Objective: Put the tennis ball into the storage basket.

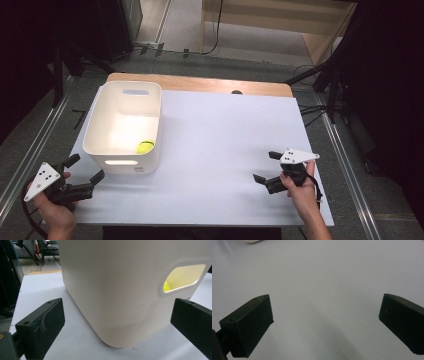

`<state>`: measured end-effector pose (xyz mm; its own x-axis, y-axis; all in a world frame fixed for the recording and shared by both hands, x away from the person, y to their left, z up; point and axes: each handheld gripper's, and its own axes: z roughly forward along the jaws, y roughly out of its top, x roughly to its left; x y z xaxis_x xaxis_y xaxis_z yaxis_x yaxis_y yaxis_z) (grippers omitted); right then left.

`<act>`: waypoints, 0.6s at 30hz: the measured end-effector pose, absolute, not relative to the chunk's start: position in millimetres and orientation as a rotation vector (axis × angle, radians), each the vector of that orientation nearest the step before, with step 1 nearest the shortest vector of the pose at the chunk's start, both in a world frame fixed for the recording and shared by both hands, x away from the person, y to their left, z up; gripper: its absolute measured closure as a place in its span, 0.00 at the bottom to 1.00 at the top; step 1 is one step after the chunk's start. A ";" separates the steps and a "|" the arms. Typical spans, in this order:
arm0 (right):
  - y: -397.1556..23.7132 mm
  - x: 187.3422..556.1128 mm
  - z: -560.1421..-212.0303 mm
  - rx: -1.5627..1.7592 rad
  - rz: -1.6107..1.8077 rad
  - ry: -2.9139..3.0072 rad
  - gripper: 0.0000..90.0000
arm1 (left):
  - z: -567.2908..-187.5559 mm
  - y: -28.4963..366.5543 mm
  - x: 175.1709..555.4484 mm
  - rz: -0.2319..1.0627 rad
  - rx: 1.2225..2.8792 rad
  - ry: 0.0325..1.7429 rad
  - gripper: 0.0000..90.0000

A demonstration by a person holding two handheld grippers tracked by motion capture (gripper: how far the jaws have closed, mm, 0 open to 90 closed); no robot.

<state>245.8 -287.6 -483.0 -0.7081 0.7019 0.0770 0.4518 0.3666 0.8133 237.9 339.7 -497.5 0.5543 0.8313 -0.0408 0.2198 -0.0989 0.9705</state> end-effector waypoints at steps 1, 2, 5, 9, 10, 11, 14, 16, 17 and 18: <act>-290.1 244.2 -484.6 1.024 1.270 2.340 0.00 | -497.5 339.7 237.9 0.655 1.626 0.904 0.00; -292.4 242.5 -486.1 1.026 1.280 2.327 0.00 | -497.5 339.6 237.9 0.655 1.626 0.904 0.00; -299.8 236.6 -489.9 1.044 1.304 2.295 0.00 | -497.5 339.7 237.8 0.656 1.626 0.903 0.00; -310.2 229.5 -496.1 1.066 1.327 2.248 0.00 | -497.6 339.6 237.7 0.655 1.625 0.903 0.00; -313.0 227.3 -497.4 1.077 1.333 2.240 0.00 | -497.6 339.5 237.7 0.655 1.626 0.903 0.00; -315.8 225.5 -499.0 1.082 1.341 2.226 0.00 | -497.6 339.5 237.7 0.656 1.625 0.904 0.00; -323.8 220.0 -502.7 1.094 1.368 2.191 0.00 | -497.6 339.3 237.8 0.656 1.624 0.904 0.00; -328.1 216.8 -504.1 1.098 1.389 2.173 0.00 | -497.6 339.1 237.8 0.656 1.624 0.904 0.00; -330.5 215.6 -504.9 1.095 1.389 2.161 0.00 | -497.6 339.2 237.8 0.656 1.624 0.904 0.00; -332.7 213.9 -505.6 1.107 1.398 2.148 0.00 | -497.6 339.2 237.8 0.655 1.624 0.904 0.00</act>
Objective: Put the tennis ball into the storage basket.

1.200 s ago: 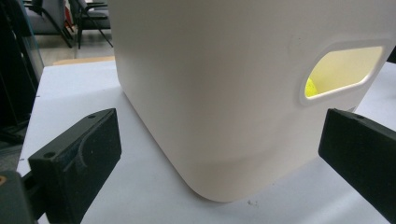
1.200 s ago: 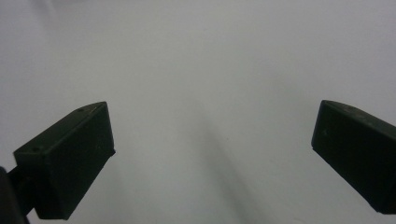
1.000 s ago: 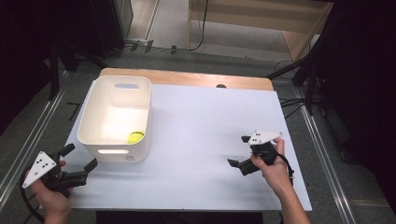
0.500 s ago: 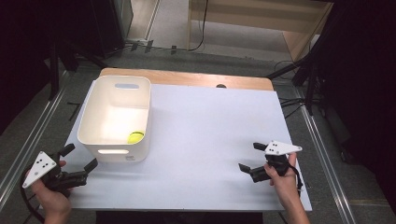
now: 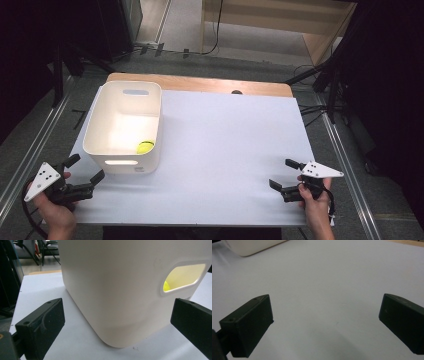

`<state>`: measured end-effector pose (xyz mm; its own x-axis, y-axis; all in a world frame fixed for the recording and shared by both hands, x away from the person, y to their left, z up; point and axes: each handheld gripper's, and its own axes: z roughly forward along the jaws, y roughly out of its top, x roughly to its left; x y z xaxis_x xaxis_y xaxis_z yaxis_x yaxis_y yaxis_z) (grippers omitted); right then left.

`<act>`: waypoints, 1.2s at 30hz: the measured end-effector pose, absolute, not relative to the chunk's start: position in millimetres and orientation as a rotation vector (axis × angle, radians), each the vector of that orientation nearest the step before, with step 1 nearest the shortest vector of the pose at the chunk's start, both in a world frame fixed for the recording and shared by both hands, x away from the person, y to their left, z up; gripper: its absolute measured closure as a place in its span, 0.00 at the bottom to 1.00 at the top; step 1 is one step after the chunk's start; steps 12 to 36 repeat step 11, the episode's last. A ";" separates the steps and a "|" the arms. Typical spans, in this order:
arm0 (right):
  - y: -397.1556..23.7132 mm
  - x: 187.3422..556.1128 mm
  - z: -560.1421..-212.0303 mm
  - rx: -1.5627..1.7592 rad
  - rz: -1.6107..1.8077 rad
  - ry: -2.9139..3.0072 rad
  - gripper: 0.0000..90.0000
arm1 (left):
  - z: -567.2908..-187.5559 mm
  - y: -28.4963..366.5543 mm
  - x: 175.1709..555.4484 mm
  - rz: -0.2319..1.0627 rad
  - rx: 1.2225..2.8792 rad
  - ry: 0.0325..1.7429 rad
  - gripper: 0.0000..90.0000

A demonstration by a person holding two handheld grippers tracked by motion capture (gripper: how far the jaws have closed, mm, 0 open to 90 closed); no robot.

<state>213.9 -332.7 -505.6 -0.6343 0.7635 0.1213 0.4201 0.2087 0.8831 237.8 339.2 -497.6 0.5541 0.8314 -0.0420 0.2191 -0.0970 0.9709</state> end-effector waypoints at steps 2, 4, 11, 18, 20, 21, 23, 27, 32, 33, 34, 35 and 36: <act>-337.5 210.8 -508.4 1.129 1.417 2.112 0.00 | -497.6 339.5 237.8 0.654 1.625 0.904 0.00; -341.9 207.9 -511.8 1.152 1.438 2.084 0.00 | -497.5 339.7 237.9 0.655 1.625 0.903 0.00; -351.8 200.7 -514.5 1.178 1.442 2.040 0.00 | -497.5 340.1 238.0 0.654 1.622 0.905 0.00; -351.8 200.7 -514.5 1.178 1.442 2.040 0.00 | -497.5 340.1 238.0 0.654 1.622 0.905 0.00; -351.8 200.7 -514.5 1.178 1.442 2.040 0.00 | -497.5 340.1 238.0 0.654 1.622 0.905 0.00; -351.8 200.7 -514.5 1.178 1.442 2.040 0.00 | -497.5 340.1 238.0 0.654 1.622 0.905 0.00; -351.8 200.7 -514.5 1.178 1.442 2.040 0.00 | -497.5 340.1 238.0 0.654 1.622 0.905 0.00; -351.8 200.7 -514.5 1.178 1.442 2.040 0.00 | -497.5 340.1 238.0 0.654 1.622 0.905 0.00; -351.8 200.7 -514.5 1.178 1.442 2.040 0.00 | -497.5 340.1 238.0 0.654 1.622 0.905 0.00; -351.8 200.7 -514.5 1.178 1.442 2.040 0.00 | -497.5 340.1 238.0 0.654 1.622 0.905 0.00; -351.8 200.7 -514.5 1.178 1.442 2.040 0.00 | -497.5 340.1 238.0 0.654 1.622 0.905 0.00; -351.8 200.7 -514.5 1.178 1.442 2.040 0.00 | -497.5 340.1 238.0 0.654 1.622 0.905 0.00; -351.8 200.7 -514.5 1.178 1.442 2.040 0.00 | -497.5 340.1 238.0 0.654 1.622 0.905 0.00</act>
